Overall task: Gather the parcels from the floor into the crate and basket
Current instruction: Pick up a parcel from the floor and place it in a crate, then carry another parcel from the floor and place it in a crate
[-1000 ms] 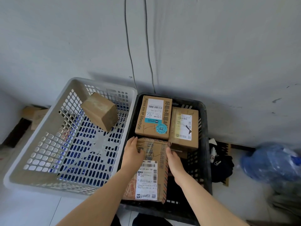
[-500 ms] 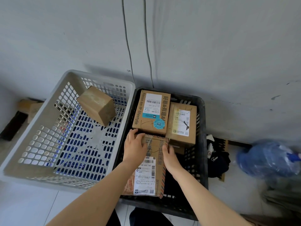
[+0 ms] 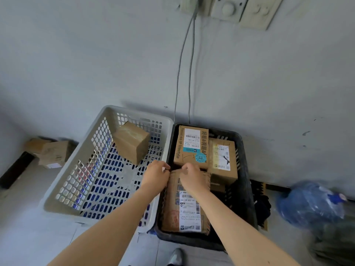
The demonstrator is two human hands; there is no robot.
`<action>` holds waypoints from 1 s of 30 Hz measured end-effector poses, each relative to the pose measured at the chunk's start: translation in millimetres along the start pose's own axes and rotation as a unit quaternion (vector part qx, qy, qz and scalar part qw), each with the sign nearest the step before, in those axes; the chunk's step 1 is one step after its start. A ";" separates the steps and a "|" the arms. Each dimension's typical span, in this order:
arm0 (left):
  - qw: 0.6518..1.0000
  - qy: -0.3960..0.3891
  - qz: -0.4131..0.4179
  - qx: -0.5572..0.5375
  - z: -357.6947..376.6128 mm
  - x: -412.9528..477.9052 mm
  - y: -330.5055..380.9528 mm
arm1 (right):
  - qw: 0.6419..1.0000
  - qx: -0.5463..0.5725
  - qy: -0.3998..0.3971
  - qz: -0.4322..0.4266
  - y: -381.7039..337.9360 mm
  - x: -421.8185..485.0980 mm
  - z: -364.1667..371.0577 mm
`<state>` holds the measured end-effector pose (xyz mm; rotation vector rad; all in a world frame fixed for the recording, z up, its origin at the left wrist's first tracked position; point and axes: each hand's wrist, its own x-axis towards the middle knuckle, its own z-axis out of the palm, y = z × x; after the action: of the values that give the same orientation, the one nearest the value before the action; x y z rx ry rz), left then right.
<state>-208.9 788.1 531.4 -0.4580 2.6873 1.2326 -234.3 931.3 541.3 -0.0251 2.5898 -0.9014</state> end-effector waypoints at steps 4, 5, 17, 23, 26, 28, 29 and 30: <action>0.999 0.030 -0.031 -0.003 -67.8 -25.9 -53.0 | 0.995 -0.051 -0.062 -0.064 -71.4 -22.1 47.0; 0.998 0.040 -0.044 -0.007 -86.6 -35.2 -69.3 | 0.993 -0.058 -0.072 -0.078 -92.4 -28.5 62.1; 0.950 0.170 -0.262 -0.021 -310.4 -178.9 -300.5 | 0.946 -0.057 -0.223 -0.229 -305.9 -93.1 298.8; 0.930 0.201 -0.308 -0.017 -353.8 -198.4 -376.4 | 0.908 -0.139 -0.299 -0.257 -361.4 -93.5 383.6; 0.931 0.177 -0.320 -0.020 -362.0 -178.5 -404.4 | 0.907 -0.152 -0.317 -0.231 -370.6 -72.6 411.9; 0.934 0.153 -0.322 -0.022 -368.5 -153.6 -423.9 | 0.911 -0.153 -0.323 -0.203 -375.6 -49.4 429.2; 0.937 0.141 -0.320 -0.021 -372.6 -138.3 -433.7 | 0.914 -0.153 -0.324 -0.190 -377.5 -35.8 437.7; 0.939 0.133 -0.316 -0.018 -376.8 -121.5 -443.9 | 0.917 -0.155 -0.323 -0.177 -379.4 -21.2 446.4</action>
<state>51.0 254.6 491.8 -1.4446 2.3812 1.0732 -90.5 369.1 457.9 -0.7675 2.0845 -0.4612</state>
